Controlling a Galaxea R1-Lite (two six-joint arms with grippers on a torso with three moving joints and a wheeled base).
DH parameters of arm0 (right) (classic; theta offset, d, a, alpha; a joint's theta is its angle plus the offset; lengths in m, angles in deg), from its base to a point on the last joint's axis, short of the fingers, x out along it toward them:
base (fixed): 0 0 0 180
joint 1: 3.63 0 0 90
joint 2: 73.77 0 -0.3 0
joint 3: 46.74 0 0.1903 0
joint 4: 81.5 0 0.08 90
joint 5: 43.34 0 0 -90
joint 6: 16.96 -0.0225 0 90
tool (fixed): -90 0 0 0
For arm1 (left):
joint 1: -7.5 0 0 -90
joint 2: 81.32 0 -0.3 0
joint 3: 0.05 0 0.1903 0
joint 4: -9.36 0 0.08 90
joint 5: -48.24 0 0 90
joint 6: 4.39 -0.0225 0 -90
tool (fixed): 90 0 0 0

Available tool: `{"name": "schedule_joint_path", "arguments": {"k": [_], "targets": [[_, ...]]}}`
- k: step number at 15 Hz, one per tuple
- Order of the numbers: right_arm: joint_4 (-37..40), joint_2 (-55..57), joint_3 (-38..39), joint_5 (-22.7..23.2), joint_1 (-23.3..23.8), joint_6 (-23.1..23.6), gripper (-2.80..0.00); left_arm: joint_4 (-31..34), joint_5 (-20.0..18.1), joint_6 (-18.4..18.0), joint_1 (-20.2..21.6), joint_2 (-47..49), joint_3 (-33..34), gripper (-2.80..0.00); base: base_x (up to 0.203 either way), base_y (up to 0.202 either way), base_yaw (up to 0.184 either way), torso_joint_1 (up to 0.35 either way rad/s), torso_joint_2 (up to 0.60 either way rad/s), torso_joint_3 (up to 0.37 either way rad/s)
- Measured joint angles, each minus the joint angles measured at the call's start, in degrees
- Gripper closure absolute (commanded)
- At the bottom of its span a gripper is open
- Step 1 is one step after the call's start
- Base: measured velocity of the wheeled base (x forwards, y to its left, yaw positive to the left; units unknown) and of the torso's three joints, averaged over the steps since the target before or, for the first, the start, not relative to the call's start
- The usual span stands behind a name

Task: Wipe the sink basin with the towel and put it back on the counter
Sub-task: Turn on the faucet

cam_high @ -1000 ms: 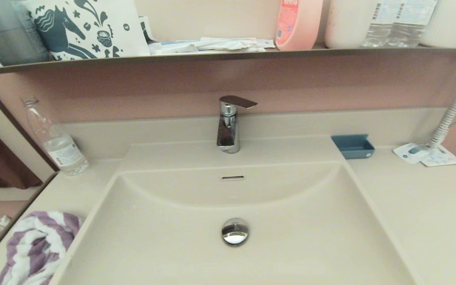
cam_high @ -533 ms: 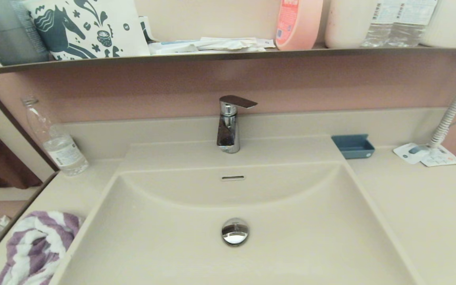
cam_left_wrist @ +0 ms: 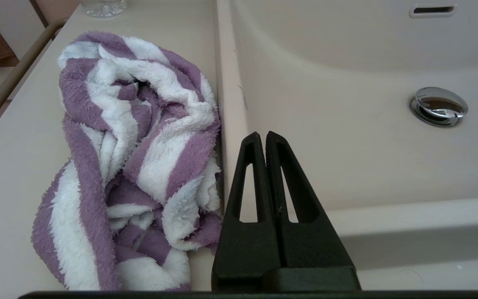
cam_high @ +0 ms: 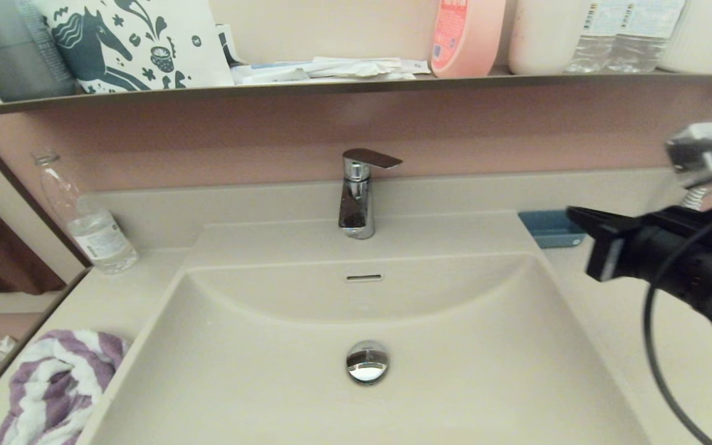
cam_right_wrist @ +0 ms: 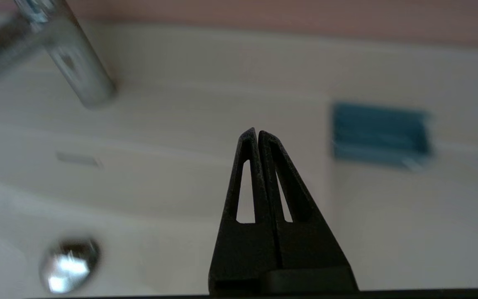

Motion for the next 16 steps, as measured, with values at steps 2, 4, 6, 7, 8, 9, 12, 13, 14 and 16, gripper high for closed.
{"name": "schedule_joint_path", "arguments": {"k": [2,4,6,7,8,9,12,13,14,16], "targets": [[-5.41,9.70,-6.93,-4.58,-5.41,0.93,0.00,0.00,-0.01,-0.01,-0.01,0.00,0.00,0.00,0.000,0.000,0.000,0.000,0.00,0.000],[-10.18,17.92,-14.73,-6.33,-9.16,2.07,0.00,-0.01,0.00,-0.01,0.01,0.00,0.00,0.00,0.000,0.000,0.000,0.000,0.00,0.000],[-13.53,24.08,-21.37,-6.34,-12.04,3.72,0.00,-0.01,0.00,0.03,0.01,0.00,0.00,0.00,0.000,0.000,0.000,0.000,0.00,0.000],[-14.08,26.55,-24.10,-6.07,-13.00,4.43,0.00,-0.01,0.02,0.01,0.01,0.00,0.00,0.00,0.000,0.000,0.000,0.000,0.00,0.000],[-14.23,28.68,-26.16,-5.84,-13.59,4.75,0.00,-0.01,0.00,-0.01,0.01,0.00,0.00,0.00,0.000,0.000,0.000,0.000,0.00,0.000],[-14.33,30.62,-28.07,-5.63,-14.00,4.87,0.00,0.00,0.00,-0.03,0.01,0.00,0.00,0.00,0.000,0.000,0.000,0.000,0.00,0.000],[-13.97,34.25,-30.58,-4.66,-14.96,4.91,0.00,0.00,-0.01,-0.01,0.01,0.00,0.00,0.00,0.000,0.000,0.000,0.000,0.00,0.000],[-13.74,34.98,-31.39,-4.54,-14.97,4.91,0.00,0.00,-0.01,-0.01,0.01,0.00,0.00,0.00,0.000,0.000,0.000,0.000,0.00,0.000],[-13.63,35.71,-32.74,-4.54,-14.99,4.91,0.00,0.00,0.00,-0.01,0.01,0.00,0.00,0.00,0.000,0.000,0.000,0.000,0.00,0.000],[-13.43,37.20,-36.49,-4.57,-15.07,4.96,0.00,-0.01,0.00,0.01,0.01,0.00,0.00,0.00,0.000,0.000,0.000,0.000,0.00,0.000]]}}
